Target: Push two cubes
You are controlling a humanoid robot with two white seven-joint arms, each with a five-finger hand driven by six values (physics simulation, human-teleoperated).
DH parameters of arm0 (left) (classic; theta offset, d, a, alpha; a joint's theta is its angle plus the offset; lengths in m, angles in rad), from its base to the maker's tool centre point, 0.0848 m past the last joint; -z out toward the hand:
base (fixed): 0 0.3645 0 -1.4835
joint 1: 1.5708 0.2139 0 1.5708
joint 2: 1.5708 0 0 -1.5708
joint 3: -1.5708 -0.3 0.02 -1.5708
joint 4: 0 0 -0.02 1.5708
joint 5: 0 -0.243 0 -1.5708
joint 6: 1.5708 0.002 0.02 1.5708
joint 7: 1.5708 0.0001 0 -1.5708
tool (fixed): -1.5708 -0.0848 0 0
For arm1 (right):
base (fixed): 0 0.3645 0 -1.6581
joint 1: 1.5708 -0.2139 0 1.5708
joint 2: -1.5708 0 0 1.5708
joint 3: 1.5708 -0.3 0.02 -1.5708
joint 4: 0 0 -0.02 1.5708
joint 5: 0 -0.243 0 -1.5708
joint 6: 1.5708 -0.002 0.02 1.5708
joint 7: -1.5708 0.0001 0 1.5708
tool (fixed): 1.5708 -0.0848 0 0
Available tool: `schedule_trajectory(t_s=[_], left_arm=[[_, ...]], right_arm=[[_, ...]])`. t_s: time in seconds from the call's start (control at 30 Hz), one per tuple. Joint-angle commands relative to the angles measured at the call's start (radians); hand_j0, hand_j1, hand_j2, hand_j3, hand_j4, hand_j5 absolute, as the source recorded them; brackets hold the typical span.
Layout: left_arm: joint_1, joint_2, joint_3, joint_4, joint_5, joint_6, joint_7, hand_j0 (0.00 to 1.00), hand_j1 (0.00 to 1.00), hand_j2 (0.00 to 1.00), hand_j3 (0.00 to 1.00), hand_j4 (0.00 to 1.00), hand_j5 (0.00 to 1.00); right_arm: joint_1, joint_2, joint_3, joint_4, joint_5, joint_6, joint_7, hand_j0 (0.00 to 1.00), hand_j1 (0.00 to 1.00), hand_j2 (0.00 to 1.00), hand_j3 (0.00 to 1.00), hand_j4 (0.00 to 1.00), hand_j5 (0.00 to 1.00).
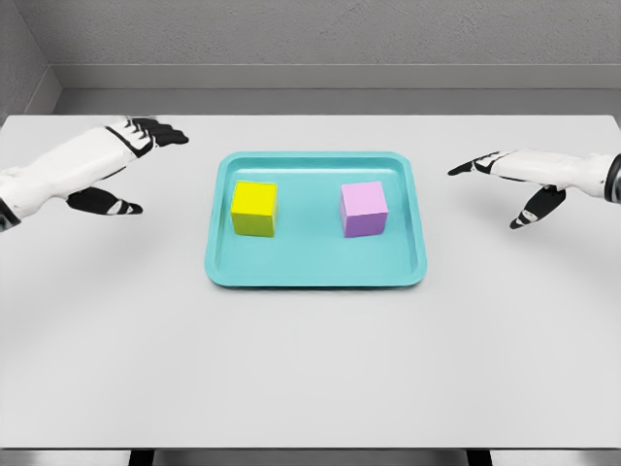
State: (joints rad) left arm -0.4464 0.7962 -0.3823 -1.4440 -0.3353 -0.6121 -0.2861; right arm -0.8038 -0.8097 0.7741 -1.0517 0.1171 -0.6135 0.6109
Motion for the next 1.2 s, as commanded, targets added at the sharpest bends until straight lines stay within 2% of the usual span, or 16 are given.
schedule_trajectory(t_s=[0.0, 0.07, 0.17, 0.3, 0.33, 0.43, 0.47, 0.53, 0.63, 0.67, 0.83, 0.93, 1.0, 1.17], left_arm=[[-0.002, -0.04, -0.004, 0.074, -0.103, 0.001, 0.008, 0.9, 0.9, 0.9, 0.9, 0.9, 0.9], [-0.023, -0.071, -0.007, 0.123, -0.117, 0.001, 0.007, 0.73, 0.73, 0.73, 0.73, 0.73, 0.73], [-0.063, -0.126, -0.007, 0.162, -0.146, 0.001, 0.004, 0.74, 0.74, 0.74, 0.74, 0.74, 0.74], [-0.074, -0.183, -0.009, 0.165, -0.191, 0.001, 0.004, 0.74, 0.74, 0.74, 0.74, 0.74, 0.74], [-0.075, -0.184, -0.038, 0.166, -0.192, 0.001, 0.004, 0.74, 0.74, 0.74, 0.74, 0.74, 0.74], [-0.075, -0.181, -0.044, 0.169, -0.194, 0.001, 0.002, 0.73, 0.73, 0.73, 0.73, 0.73, 0.73], [-0.075, -0.176, -0.043, 0.168, -0.192, 0.001, 0.002, 0.73, 0.73, 0.73, 0.73, 0.73, 0.73], [-0.074, -0.178, -0.044, 0.168, -0.192, 0.001, 0.002, 0.73, 0.73, 0.73, 0.73, 0.73, 0.73], [-0.071, -0.172, -0.046, 0.168, -0.194, 0.001, 0.002, 0.73, 0.73, 0.73, 0.73, 0.73, 0.73], [-0.071, -0.17, -0.066, 0.168, -0.194, 0.001, 0.002, 0.73, 0.73, 0.73, 0.73, 0.73, 0.73], [-0.068, -0.172, -0.073, 0.169, -0.197, 0.001, 0.001, 0.73, 0.73, 0.73, 0.73, 0.73, 0.73], [-0.068, -0.172, -0.073, 0.171, -0.212, 0.001, 0.004, 0.73, 0.73, 0.73, 0.73, 0.73, 0.73], [-0.068, -0.172, -0.073, 0.18, -0.214, 0.001, 0.005, 0.73, 0.73, 0.73, 0.73, 0.73, 0.73], [-0.083, -0.202, -0.073, 0.267, -0.245, 0.001, 0.004, 0.73, 0.73, 0.73, 0.73, 0.73, 0.73]], right_arm=[[0.0, 0.0, -0.001, 0.001, -0.007, 0.003, 0.0, 1.0, 1.0, 1.0, 1.0, 1.0, 1.0], [0.0, 0.001, 0.002, -0.001, -0.005, 0.003, 0.0, 1.0, 1.0, 1.0, 1.0, 1.0, 1.0], [0.0, 0.0, 0.011, -0.001, -0.002, 0.003, 0.0, 1.0, 1.0, 1.0, 1.0, 1.0, 1.0], [-0.002, -0.002, 0.004, 0.033, -0.005, 0.003, 0.0, 1.0, 1.0, 1.0, 1.0, 1.0, 1.0], [-0.002, -0.002, 0.004, 0.038, -0.005, 0.003, 0.0, 1.0, 1.0, 1.0, 1.0, 1.0, 1.0], [-0.015, 0.001, 0.007, 0.038, 0.004, 0.003, 0.0, 1.0, 1.0, 1.0, 1.0, 1.0, 1.0], [-0.017, 0.001, 0.007, 0.035, 0.042, 0.003, 0.0, 0.94, 0.94, 0.94, 0.94, 0.94, 0.94], [-0.018, 0.001, 0.008, 0.022, 0.068, 0.003, 0.0, 0.72, 0.72, 0.72, 0.72, 0.72, 0.72], [-0.032, -0.002, 0.008, -0.014, 0.07, 0.003, 0.0, 0.18, 0.18, 0.18, 0.18, 0.18, 0.18], [-0.044, 0.001, 0.007, -0.018, 0.07, 0.003, 0.0, 0.14, 0.14, 0.14, 0.14, 0.14, 0.14], [-0.097, 0.106, 0.005, -0.018, 0.072, 0.003, 0.0, 0.1, 0.1, 0.1, 0.1, 0.1, 0.1], [-0.104, 0.121, 0.02, -0.027, 0.096, 0.003, 0.0, 0.1, 0.1, 0.1, 0.1, 0.1, 0.1], [-0.137, 0.141, 0.094, -0.036, 0.099, 0.003, 0.0, 0.1, 0.1, 0.1, 0.1, 0.1, 0.1], [-0.198, 0.17, 0.234, -0.036, 0.162, 0.003, 0.0, 0.1, 0.1, 0.1, 0.1, 0.1, 0.1]])
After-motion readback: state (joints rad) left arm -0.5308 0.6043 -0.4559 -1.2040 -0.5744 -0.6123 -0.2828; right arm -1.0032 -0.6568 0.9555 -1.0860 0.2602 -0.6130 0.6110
